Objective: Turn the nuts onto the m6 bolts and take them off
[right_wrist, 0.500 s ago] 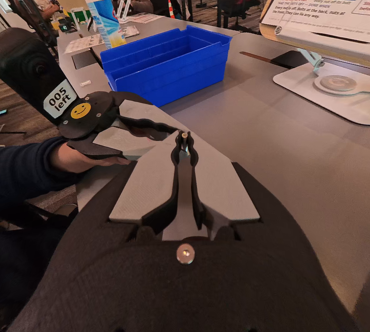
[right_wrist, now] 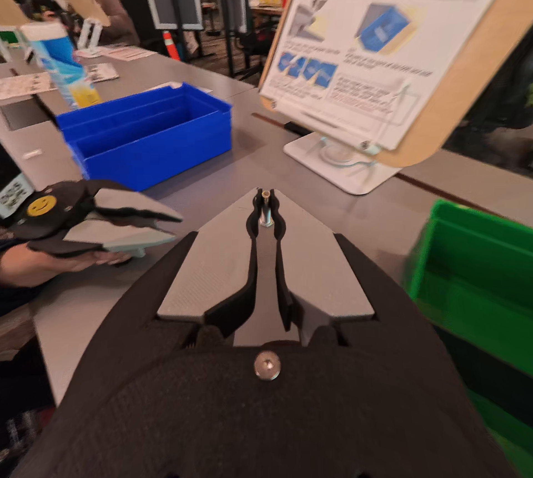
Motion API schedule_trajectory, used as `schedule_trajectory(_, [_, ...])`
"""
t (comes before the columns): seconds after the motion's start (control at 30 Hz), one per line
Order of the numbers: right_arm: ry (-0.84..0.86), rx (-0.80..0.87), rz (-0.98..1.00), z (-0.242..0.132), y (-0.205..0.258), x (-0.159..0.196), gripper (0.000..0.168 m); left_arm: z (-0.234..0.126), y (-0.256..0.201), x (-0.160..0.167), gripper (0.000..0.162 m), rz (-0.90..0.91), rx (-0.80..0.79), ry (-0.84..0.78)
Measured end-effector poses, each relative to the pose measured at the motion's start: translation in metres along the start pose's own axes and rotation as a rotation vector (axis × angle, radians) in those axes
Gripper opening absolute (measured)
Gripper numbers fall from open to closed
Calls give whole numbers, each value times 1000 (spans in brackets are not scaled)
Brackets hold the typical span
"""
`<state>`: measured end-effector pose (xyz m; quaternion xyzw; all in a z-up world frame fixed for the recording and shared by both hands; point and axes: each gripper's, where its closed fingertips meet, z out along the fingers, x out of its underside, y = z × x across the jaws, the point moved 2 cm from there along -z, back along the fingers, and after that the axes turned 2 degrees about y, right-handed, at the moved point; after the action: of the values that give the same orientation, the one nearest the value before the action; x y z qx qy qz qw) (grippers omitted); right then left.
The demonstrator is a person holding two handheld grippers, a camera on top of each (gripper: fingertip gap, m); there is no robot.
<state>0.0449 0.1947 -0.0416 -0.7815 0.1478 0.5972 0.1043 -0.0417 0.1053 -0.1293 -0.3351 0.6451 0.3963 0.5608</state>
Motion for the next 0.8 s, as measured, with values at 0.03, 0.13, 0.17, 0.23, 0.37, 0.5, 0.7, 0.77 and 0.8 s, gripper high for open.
schedule_trajectory(0.03, [-5, 38, -2, -5, -17, -9, 1, 0, 0, 1, 15, -1, 2, 3])
schedule_trajectory(0.13, [42, 158, 9, -13, -76, -23, 2, 0, 0, 1, 13, -7, 0, 3])
schedule_trajectory(0.17, [63, 200, 17, -14, -98, -23, 2, 0, 1, 1, 13, -9, -1, 3])
schedule_trajectory(0.23, [139, 271, 60, -13, -141, -11, 2, 1, 2, 1, 12, -14, -2, 4])
schedule_trajectory(0.37, [230, 342, 161, -8, -197, 19, 2, 0, 2, 1, 11, -14, -4, 4])
schedule_trajectory(0.5, [369, 377, 203, -1, -227, 53, 2, 2, 1, 2, 11, -11, 3, 10])
schedule_trajectory(0.7, [471, 428, 242, 1, -252, 86, 2, 1, 2, 2, 11, -25, 4, 10])
schedule_trajectory(0.77, [490, 438, 252, 0, -257, 93, 3, 1, 2, 2, 11, -30, 6, 13])
schedule_trajectory(0.8, [505, 440, 261, 0, -259, 98, 3, 1, 2, 2, 11, -31, 6, 13])
